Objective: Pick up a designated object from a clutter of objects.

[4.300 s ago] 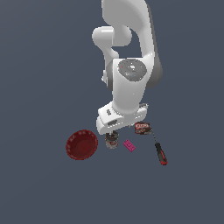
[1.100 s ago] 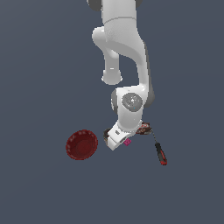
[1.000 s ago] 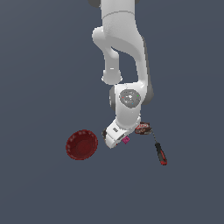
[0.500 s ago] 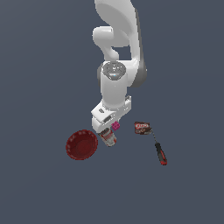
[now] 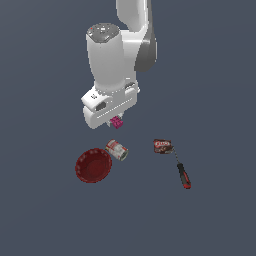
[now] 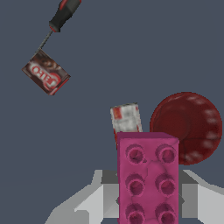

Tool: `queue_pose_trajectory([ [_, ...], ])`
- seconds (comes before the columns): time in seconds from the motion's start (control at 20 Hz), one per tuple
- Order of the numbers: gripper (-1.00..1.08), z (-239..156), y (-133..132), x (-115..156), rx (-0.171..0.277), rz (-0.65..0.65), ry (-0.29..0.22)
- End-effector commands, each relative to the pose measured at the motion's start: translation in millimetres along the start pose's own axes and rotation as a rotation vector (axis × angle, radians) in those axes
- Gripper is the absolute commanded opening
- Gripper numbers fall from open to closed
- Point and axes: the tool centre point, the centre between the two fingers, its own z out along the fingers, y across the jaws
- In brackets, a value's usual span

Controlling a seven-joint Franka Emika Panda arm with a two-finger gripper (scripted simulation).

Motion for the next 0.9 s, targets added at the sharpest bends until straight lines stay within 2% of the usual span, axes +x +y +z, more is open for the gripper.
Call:
queue_pose_trajectory([
  [0.0, -1.00, -25.3, 5.0, -18.7, 0.001, 0.000, 0.002],
  [0.55, -1.00, -130.3, 29.7, -94.6, 0.001, 0.000, 0.002],
  [0.85, -1.00, -173.1, 41.4, -124.8, 0.000, 0.001, 0.001],
])
